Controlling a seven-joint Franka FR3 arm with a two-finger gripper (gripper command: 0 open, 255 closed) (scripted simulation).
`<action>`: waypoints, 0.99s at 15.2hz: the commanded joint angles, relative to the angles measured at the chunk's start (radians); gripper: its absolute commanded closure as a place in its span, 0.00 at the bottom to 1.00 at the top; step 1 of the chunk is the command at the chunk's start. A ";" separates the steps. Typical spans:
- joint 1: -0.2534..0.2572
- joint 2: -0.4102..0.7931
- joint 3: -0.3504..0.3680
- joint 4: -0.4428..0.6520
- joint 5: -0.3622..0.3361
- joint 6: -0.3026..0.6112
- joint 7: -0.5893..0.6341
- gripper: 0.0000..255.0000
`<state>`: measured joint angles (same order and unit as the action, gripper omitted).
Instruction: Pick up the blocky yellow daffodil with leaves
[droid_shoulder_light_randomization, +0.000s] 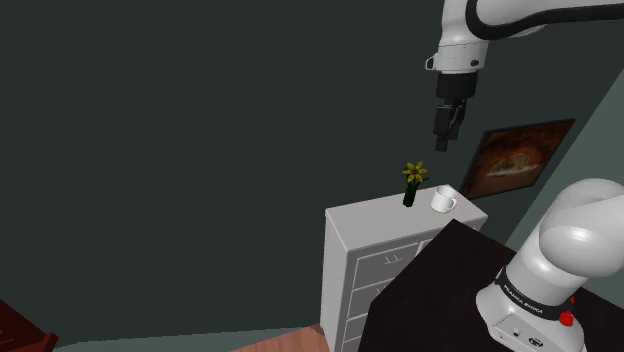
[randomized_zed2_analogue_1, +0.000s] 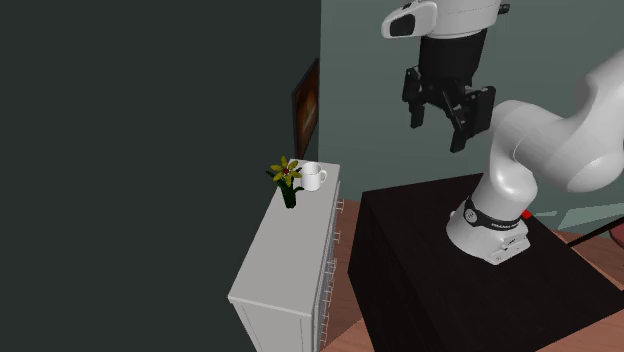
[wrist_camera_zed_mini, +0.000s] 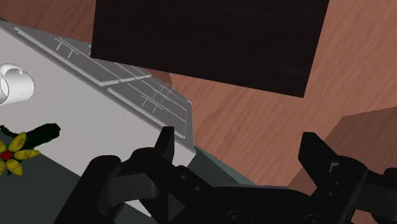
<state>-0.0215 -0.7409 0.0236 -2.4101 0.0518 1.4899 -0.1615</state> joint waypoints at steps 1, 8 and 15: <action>0.000 0.000 0.000 0.000 0.000 0.000 0.000 0.00; -0.054 0.032 -0.120 -0.127 -0.103 0.196 -0.149 0.00; -0.108 0.152 -0.249 -0.186 -0.188 0.418 -0.293 0.00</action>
<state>-0.1225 -0.6071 -0.2080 -2.5952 -0.1261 1.8805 -0.4335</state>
